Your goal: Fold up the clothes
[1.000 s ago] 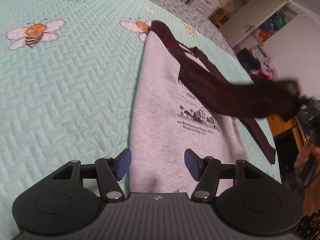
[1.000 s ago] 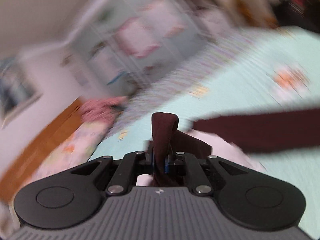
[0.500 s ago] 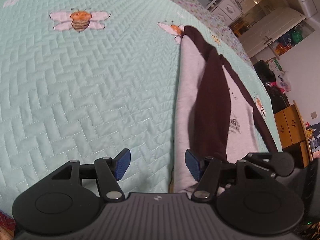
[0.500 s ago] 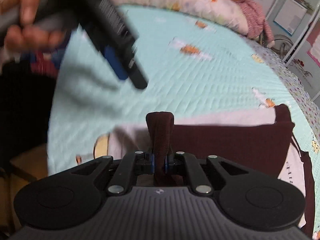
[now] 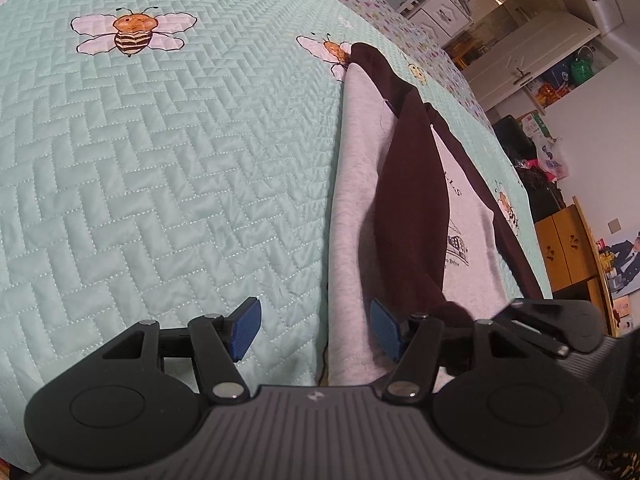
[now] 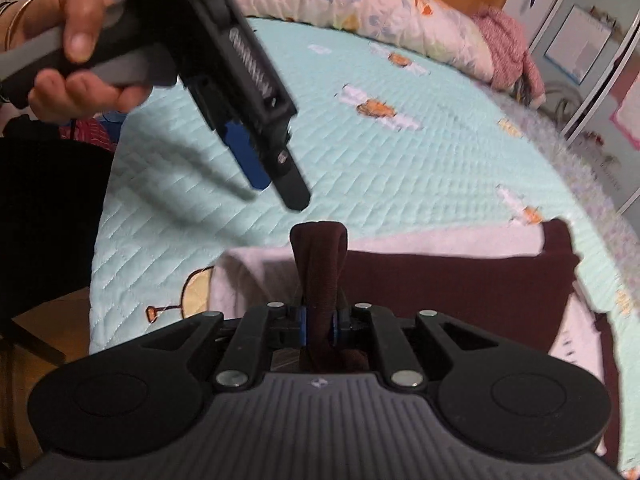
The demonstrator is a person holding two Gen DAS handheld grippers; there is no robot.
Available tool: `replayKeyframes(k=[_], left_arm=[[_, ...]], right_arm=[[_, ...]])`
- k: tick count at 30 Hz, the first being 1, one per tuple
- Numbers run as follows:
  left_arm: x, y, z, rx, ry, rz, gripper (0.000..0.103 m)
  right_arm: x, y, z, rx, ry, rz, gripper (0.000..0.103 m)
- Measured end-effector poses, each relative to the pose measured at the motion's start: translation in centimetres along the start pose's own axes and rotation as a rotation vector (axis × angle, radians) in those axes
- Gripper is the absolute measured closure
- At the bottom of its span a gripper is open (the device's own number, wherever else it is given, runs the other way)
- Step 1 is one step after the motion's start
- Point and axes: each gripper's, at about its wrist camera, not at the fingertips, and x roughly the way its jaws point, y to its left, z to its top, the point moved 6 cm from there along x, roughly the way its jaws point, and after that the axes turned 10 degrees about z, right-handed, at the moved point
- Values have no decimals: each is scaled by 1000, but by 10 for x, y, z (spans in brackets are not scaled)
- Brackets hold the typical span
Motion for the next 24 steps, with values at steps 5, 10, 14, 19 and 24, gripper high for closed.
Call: replayKeyframes(k=[5, 10, 14, 19, 24], left_arm=[[1, -5, -1, 12, 2, -4, 40], [0, -8, -1, 23, 1, -6, 40], [-6, -15, 3, 37, -27, -25, 40], [-13, -34, 3, 75, -54, -76, 40], [-8, -54, -5, 128, -24, -104, 39]], right_arm=[[13, 25, -10, -233, 115, -80, 90], [26, 50, -22, -311, 124, -125, 65], [4, 51, -21, -219, 48, -121, 36], [-34, 39, -28, 80, -99, -11, 33], [-59, -4, -43, 545, -327, 138, 33]])
